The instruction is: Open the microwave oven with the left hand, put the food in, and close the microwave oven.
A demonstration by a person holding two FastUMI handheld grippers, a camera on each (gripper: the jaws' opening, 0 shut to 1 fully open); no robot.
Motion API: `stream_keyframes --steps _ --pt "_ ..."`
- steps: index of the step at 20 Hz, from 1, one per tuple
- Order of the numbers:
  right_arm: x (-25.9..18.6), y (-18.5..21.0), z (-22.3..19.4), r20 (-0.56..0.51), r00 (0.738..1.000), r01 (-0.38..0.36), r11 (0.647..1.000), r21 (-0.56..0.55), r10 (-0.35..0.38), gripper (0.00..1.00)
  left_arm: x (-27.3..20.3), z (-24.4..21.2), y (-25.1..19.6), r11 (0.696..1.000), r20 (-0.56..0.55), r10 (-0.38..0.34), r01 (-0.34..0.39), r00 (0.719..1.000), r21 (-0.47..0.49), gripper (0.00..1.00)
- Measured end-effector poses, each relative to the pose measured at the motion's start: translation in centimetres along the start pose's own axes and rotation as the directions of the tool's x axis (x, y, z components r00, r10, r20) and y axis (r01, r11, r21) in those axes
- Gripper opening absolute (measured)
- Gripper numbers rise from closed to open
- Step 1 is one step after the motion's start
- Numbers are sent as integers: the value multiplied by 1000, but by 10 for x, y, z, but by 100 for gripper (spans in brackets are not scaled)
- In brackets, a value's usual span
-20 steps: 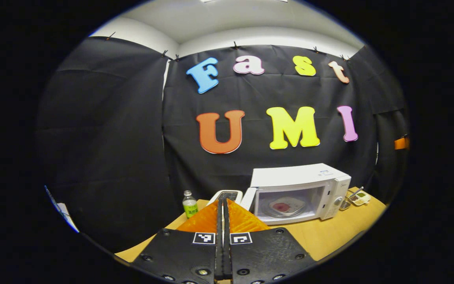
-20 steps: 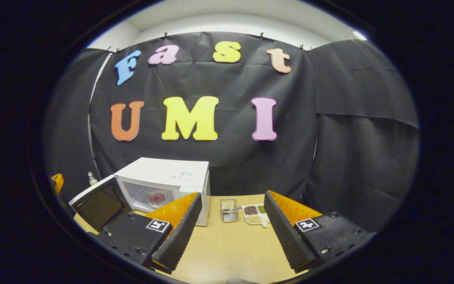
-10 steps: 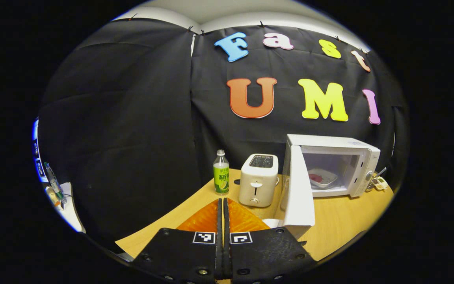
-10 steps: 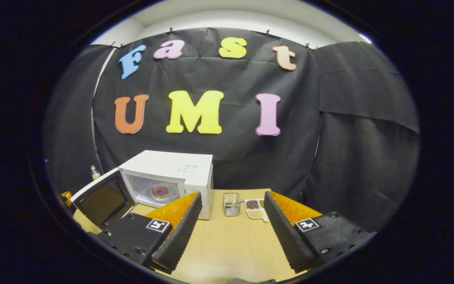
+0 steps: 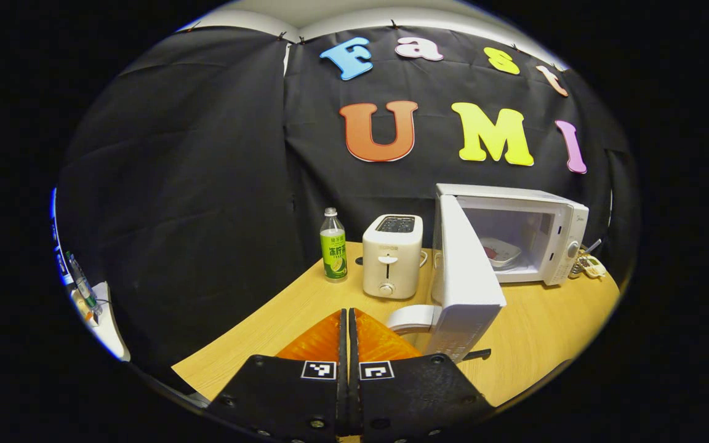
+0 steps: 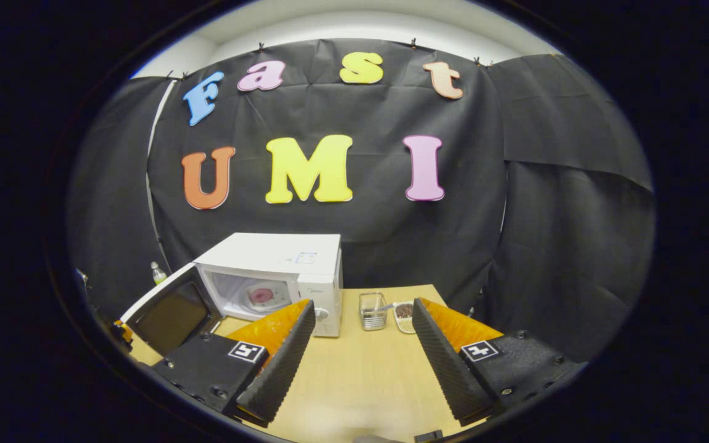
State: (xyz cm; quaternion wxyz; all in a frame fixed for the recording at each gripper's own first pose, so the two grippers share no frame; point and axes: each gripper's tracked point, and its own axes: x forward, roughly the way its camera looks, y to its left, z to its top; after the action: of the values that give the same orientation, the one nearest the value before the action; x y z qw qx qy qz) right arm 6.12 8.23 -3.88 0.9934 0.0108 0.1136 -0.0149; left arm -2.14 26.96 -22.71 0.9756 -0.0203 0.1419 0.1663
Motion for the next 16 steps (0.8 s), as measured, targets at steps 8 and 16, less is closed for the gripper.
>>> stream_keyframes --steps 8,16 --pt "0 -4 -3 -16 1000 3 1000 2 -3 100 -8 -1 -87 985 -6 -167 167 986 45 0" --pt "-2 -28 -9 -38 999 22 1000 -1 -22 100 -7 7 -200 923 1 -366 362 931 131 0"
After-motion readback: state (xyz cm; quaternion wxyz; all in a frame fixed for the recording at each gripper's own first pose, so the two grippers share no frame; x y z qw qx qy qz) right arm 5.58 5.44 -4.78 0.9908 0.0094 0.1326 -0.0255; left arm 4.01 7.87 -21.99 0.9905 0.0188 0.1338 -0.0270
